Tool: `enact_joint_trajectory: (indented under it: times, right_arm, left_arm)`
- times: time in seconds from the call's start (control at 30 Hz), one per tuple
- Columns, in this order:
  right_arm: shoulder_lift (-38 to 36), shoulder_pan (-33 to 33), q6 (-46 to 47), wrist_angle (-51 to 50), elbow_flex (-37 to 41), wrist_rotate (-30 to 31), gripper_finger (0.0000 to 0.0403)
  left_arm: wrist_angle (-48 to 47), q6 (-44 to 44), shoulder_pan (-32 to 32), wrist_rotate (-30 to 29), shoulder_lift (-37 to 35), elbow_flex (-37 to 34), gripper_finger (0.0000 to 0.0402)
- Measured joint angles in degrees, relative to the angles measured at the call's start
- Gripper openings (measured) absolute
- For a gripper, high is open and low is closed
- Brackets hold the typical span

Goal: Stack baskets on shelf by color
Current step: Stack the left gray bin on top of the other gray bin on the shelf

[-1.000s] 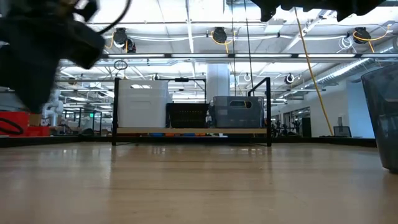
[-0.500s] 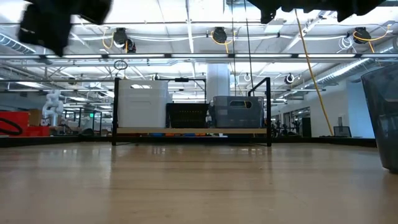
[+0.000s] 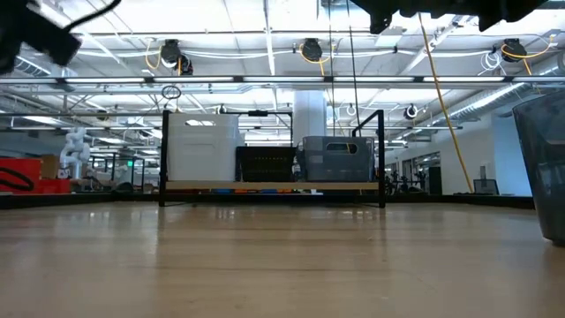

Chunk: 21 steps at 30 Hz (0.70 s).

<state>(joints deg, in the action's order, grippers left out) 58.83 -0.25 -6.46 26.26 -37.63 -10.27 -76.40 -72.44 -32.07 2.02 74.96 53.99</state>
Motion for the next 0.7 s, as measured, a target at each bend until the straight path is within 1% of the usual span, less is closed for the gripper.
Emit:
enact_joint_trajectory:
  times: [0.17, 0.37, 0.47, 0.57, 0.6, 0.7]
  right_arm:
    - [0.0, 0.0, -0.1, 0.0, 0.0, 0.0, 0.0146]
    - [0.0, 0.0, -0.1, 0.0, 0.0, 0.0, 0.0146]
    - [0.0, 0.0, -0.1, 0.0, 0.0, 0.0, 0.0146]
    - [0.0, 0.0, 0.3, 0.1, 0.0, 0.0, 0.0146]
    - [0.2, 0.0, 0.7, 0.4, 0.0, 0.0, 0.0146]
    - [2.6, 0.5, 2.2, 3.6, 0.0, -0.9, 0.0143]
  left_arm:
    - [1.8, 0.2, 0.0, 3.1, 0.0, -4.9, 0.0108]
    - [5.8, 1.8, 0.7, 2.8, 0.0, -6.5, 0.0104]
    - [6.6, 1.1, 1.8, 2.4, 0.0, -6.5, 0.0072]
    - [7.0, 0.3, 3.4, 2.2, 0.0, -6.6, 0.0019]
    - [7.5, -0.2, 4.0, 2.2, 0.0, -6.6, 0.0012]
    - [10.5, -1.4, 6.6, 1.5, -0.1, -6.4, 0.0011]
